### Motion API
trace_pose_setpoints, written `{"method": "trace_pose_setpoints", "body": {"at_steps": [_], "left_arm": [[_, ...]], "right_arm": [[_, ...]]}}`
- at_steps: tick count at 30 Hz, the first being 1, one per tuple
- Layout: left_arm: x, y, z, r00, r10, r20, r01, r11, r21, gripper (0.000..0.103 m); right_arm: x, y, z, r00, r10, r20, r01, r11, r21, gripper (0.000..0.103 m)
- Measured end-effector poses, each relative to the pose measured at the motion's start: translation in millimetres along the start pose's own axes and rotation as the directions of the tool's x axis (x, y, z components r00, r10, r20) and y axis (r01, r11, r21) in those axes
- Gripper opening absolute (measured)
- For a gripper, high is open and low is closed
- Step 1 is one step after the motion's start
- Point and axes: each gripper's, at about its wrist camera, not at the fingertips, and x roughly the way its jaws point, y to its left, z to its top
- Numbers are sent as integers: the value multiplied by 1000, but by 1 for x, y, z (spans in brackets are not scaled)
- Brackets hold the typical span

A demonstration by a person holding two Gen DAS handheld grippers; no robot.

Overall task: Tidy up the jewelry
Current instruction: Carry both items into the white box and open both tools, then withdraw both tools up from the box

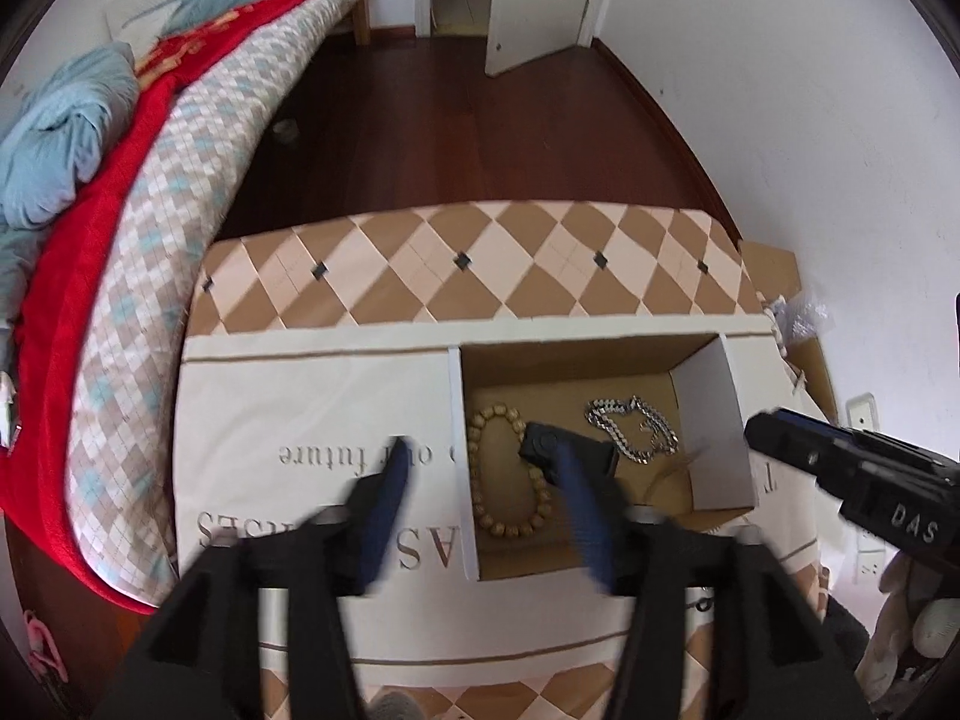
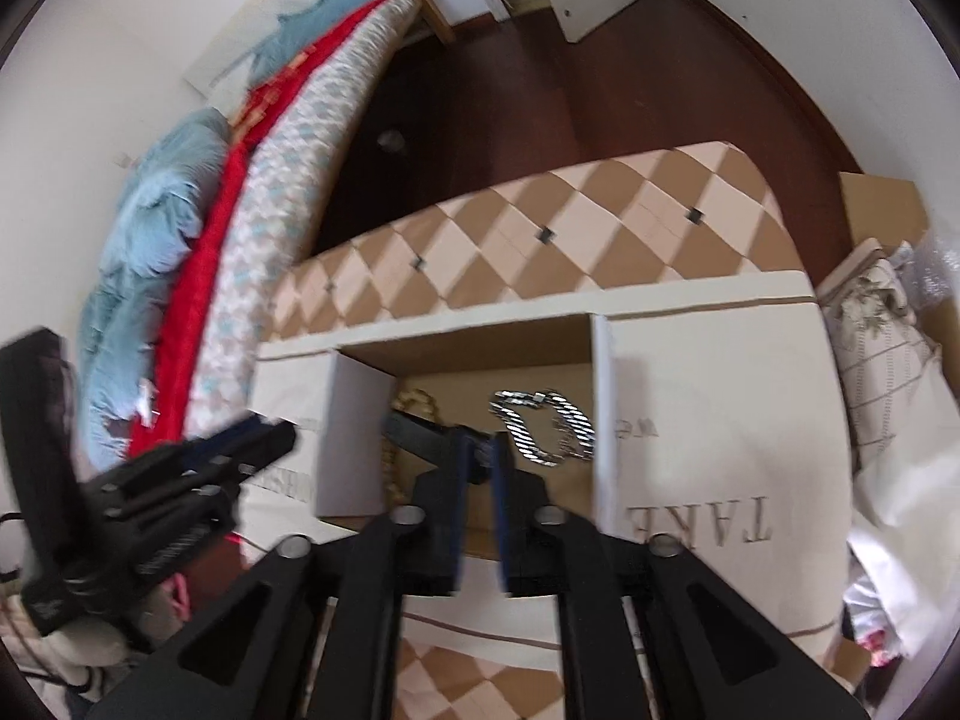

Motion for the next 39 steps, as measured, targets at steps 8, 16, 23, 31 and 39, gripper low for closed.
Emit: {"method": "trace_pose_setpoints", "body": {"at_steps": [8, 16, 23, 31, 39], "left_arm": [[-9, 6, -6, 988, 139, 71, -141, 990, 12, 96], [-12, 8, -26, 970, 214, 112, -215, 977, -1, 102], [-18, 6, -38, 970, 213, 116, -214, 977, -8, 102], [-56, -1, -50, 968, 186, 166, -185, 982, -26, 102], [-106, -14, -72, 960, 157, 232, -152, 988, -38, 102]], "right_arm": [[-10, -2, -7, 982, -178, 64, 181, 983, -40, 89], [-3, 8, -30, 918, -380, 113, 391, 915, -98, 103], [-9, 15, -40, 906, -399, 142, 414, 906, -92, 103], [-44, 26, -55, 898, -391, 200, 412, 908, -78, 103], [-102, 47, -84, 868, -388, 309, 428, 901, -71, 103]]}}
